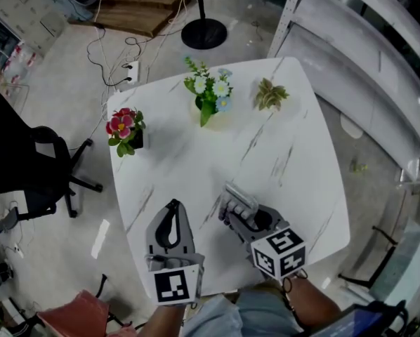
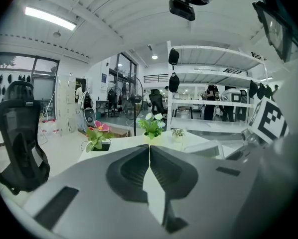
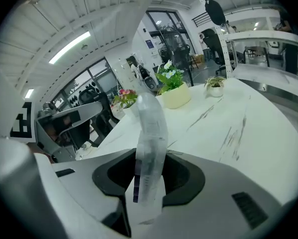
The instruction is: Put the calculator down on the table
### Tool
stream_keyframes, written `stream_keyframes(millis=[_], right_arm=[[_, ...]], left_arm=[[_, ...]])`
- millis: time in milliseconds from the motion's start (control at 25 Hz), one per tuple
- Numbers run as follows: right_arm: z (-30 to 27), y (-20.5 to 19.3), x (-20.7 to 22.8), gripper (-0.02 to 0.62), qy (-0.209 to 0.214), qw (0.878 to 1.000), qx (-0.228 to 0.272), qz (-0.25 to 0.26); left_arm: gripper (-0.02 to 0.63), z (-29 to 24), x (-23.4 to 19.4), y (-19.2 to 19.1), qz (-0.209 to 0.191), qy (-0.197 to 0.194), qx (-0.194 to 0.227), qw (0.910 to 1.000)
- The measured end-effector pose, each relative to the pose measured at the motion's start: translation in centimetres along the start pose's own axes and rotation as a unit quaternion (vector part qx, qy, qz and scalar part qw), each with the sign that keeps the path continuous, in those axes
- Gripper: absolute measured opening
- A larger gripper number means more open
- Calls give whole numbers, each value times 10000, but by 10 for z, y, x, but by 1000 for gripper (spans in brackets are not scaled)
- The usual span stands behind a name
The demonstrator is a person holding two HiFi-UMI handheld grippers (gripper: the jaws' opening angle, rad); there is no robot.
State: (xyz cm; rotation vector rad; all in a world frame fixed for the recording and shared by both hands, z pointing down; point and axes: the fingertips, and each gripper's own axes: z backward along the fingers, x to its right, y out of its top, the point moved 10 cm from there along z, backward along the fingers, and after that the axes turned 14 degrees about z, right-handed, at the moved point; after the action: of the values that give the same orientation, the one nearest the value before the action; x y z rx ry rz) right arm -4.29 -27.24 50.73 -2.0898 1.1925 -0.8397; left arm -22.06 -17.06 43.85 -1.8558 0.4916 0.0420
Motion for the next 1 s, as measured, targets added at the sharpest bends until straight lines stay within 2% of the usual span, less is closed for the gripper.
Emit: stream_keyframes(millis=[160,680,920,1000], right_arm=[[-3,2,10,167,-10,9999,-83,-115],[-17,5,42,197,394,9973,-381,-486],[-25,-1,52,227,455,9958,-612,-504],[-27,-6,54,215,376,9957,-745,-392]], left_arm=[[9,-8,1,1,4,1,3,10000],[9,-26,5,-2,130,131,-78,9998],[9,-33,5,-4,161,165,-140,9996],[9,-36,6,-5,160,175,-162,9996]])
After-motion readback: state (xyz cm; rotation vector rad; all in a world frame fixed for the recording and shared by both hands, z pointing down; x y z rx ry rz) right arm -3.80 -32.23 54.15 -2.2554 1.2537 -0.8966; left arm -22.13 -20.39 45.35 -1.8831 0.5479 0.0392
